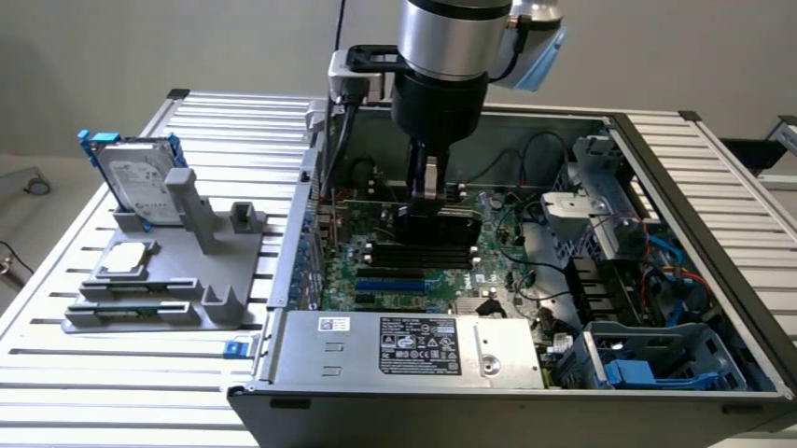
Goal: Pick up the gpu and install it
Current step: 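Insert the gpu into the slot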
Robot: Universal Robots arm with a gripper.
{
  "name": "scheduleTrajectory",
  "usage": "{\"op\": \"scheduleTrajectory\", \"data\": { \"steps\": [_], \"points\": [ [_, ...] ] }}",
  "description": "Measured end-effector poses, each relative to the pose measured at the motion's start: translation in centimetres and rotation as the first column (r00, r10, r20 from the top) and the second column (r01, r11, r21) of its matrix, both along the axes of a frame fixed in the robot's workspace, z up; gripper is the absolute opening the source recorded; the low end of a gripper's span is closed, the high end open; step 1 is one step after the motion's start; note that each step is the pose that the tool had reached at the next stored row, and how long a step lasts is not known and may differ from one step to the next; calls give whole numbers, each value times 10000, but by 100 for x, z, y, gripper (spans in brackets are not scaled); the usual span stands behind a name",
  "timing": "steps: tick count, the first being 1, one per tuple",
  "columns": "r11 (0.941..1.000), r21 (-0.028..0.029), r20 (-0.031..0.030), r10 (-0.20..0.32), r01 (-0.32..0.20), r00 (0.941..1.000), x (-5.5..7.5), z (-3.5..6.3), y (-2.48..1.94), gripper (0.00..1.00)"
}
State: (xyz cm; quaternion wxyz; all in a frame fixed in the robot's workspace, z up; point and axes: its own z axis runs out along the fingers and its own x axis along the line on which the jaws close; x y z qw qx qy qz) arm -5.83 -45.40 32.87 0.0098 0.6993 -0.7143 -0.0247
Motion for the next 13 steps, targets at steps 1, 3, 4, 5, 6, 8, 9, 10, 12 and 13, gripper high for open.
{"op": "scheduleTrajectory", "data": {
  "steps": [1, 3, 4, 5, 6, 8, 9, 10, 12, 13],
  "points": [
    [10000, 0, 0, 1, -1, 10000, 0, 0, 0, 26],
    [10000, 1, 0, 2, -2, 10000, -4, 0, -2, 26],
    [10000, -1, -1, 2, -2, 10000, -4, -1, -2, 26],
    [10000, 0, 0, 3, -3, 10000, -5, -3, -4, 26],
    [10000, 2, 0, 7, -7, 10000, -7, -4, -7, 26],
    [10000, 4, 0, 6, -6, 10000, -18, -24, -7, 26],
    [10000, 4, 0, 8, -8, 10000, -22, -36, -8, 26],
    [10000, 3, 0, 13, -13, 10000, -24, -48, -10, 26],
    [10000, 3, 0, 33, -33, 10000, -25, -82, -17, 26],
    [10000, 3, 0, 42, -42, 10000, -27, -100, -20, 26]
  ]
}}
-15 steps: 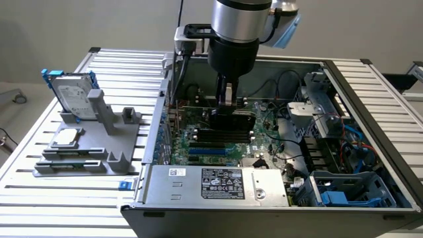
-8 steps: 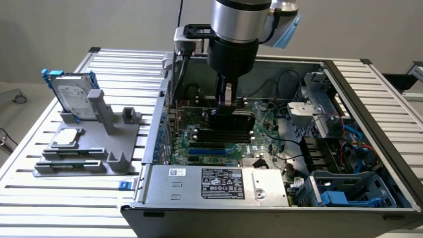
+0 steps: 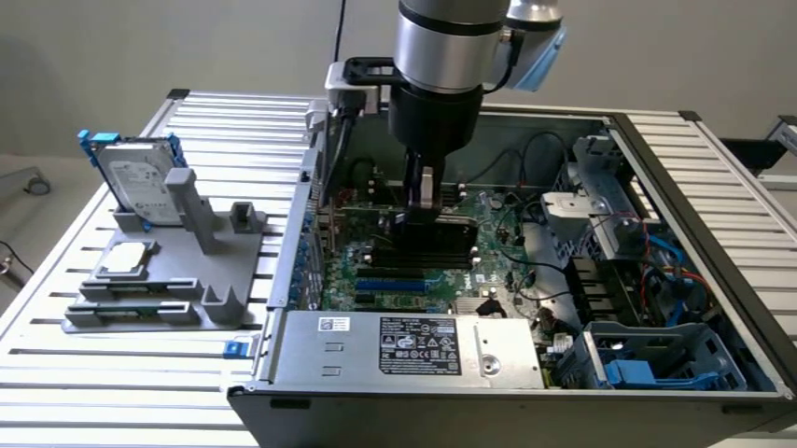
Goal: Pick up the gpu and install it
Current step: 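Insert the gpu into the slot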
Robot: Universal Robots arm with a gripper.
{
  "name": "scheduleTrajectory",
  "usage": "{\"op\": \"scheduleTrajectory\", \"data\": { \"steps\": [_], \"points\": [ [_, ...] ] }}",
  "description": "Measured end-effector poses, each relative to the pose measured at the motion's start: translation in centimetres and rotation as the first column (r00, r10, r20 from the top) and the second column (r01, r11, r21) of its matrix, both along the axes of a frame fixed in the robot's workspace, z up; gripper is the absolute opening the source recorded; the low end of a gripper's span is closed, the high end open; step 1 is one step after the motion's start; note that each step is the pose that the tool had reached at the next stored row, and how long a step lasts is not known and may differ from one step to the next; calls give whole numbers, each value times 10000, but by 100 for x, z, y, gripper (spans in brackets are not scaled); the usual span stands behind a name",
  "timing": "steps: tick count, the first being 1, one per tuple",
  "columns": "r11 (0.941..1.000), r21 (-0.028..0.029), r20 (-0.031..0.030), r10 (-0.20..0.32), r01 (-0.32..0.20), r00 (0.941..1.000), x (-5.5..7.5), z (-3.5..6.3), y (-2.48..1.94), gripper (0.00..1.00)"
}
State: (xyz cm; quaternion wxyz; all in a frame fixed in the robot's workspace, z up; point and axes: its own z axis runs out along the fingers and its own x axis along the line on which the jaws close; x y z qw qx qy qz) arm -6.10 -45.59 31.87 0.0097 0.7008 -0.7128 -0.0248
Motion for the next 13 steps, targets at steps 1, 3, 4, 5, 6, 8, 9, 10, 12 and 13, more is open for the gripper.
{"op": "scheduleTrajectory", "data": {
  "steps": [1, 3, 4, 5, 6, 8, 9, 10, 12, 13],
  "points": [
    [10000, 0, 0, 4, -4, 10000, -4, -19, -1, 26],
    [10000, 1, 1, 14, -14, 10000, -8, -52, -7, 26],
    [10000, 1, 0, 21, -21, 10000, -10, -68, -11, 26],
    [10000, 0, 0, 28, -28, 10000, -12, -85, -14, 26],
    [10000, 0, 0, 34, -34, 10000, -14, -103, -19, 26],
    [10000, 0, 0, 46, -46, 10000, -20, -141, -29, 26],
    [10000, 1, 0, 51, -51, 10000, -23, -158, -33, 26],
    [10000, 1, 0, 57, -57, 10000, -26, -176, -37, 26],
    [10000, 0, 0, 61, -61, 10000, -35, -212, -43, 26],
    [10000, 0, 0, 65, -65, 10000, -38, -230, -45, 26]
  ]
}}
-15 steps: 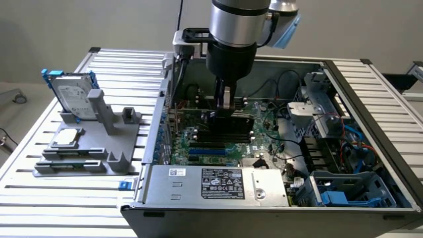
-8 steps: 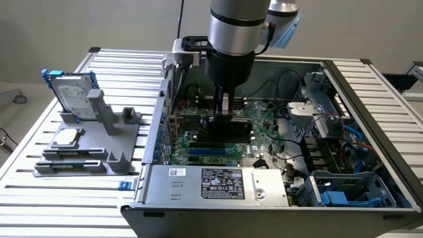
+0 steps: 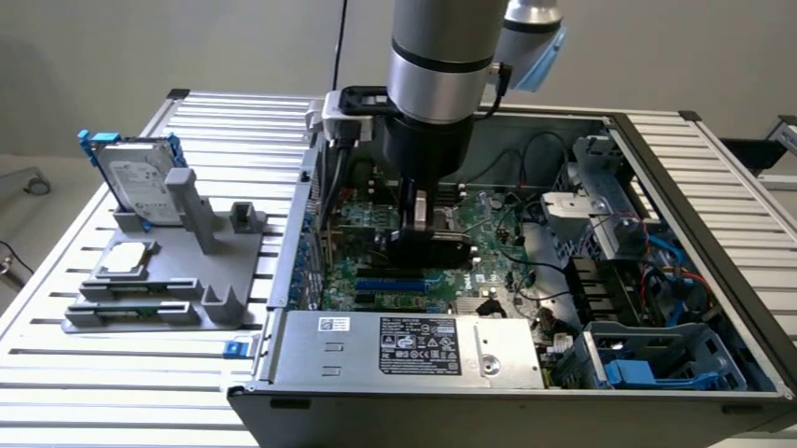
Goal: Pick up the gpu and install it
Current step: 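Insert the gpu into the slot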
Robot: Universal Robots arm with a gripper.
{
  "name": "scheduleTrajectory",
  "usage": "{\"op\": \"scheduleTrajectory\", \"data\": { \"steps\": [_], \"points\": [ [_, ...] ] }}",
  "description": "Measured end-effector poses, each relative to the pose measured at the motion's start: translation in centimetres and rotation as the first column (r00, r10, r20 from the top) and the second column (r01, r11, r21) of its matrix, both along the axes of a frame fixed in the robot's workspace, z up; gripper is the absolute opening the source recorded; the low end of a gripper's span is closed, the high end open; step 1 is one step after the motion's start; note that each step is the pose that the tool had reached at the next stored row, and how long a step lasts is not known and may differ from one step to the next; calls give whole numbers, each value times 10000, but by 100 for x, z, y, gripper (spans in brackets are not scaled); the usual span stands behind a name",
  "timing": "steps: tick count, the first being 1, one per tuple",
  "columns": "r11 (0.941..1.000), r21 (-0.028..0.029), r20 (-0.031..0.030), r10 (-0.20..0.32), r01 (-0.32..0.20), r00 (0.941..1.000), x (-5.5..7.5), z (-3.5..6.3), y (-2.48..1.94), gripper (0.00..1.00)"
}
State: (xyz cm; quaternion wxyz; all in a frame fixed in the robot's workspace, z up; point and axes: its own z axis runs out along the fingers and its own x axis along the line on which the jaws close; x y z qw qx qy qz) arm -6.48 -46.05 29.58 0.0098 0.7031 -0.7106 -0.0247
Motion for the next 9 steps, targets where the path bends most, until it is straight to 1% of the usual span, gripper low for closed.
{"op": "scheduleTrajectory", "data": {
  "steps": [5, 9],
  "points": [
    [10000, 1, 0, 10, -10, 10000, -13, -55, -27, 26],
    [10000, 0, -3, 12, -12, 10000, -14, -63, -35, 26]
  ]
}}
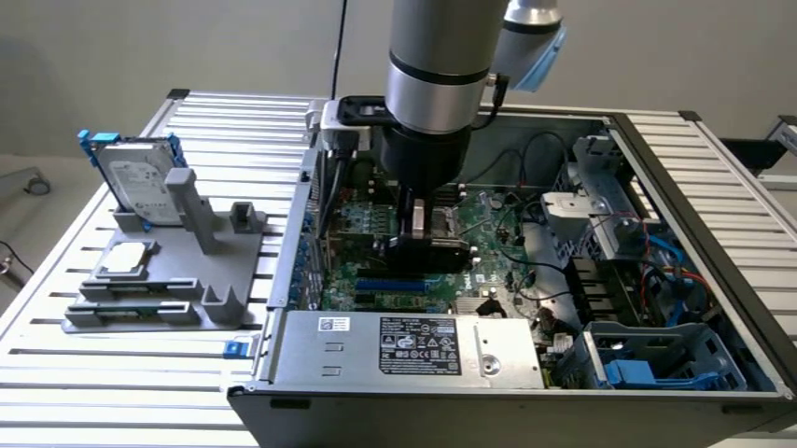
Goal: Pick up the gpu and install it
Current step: 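Insert the gpu into the slot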
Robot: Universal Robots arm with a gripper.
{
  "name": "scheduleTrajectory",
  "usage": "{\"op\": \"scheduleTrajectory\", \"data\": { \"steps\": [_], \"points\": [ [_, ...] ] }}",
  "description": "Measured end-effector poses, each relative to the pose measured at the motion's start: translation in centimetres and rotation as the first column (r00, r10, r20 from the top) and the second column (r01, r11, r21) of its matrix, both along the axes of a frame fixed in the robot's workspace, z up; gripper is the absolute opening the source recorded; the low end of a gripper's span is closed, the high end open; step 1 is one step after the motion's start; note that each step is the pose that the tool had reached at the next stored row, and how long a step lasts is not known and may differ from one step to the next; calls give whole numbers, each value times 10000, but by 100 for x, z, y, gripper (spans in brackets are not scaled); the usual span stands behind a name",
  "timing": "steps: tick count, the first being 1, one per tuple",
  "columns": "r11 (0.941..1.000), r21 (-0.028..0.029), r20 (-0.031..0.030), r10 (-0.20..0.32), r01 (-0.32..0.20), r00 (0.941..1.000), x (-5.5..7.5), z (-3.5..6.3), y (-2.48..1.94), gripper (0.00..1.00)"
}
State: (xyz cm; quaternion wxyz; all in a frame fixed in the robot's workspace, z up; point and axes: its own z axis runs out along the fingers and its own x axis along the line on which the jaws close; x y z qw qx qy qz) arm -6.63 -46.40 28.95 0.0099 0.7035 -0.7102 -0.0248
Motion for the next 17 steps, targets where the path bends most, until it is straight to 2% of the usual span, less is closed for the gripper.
{"op": "scheduleTrajectory", "data": {
  "steps": [7, 12, 17],
  "points": [
    [10000, 34, 1, 1, -1, 10000, -65, -25, -1, 26],
    [10000, 67, 0, 2, -2, 10000, -66, -39, -32, 26],
    [9999, 108, 0, 2, -2, 10000, -67, -74, -36, 26]
  ]
}}
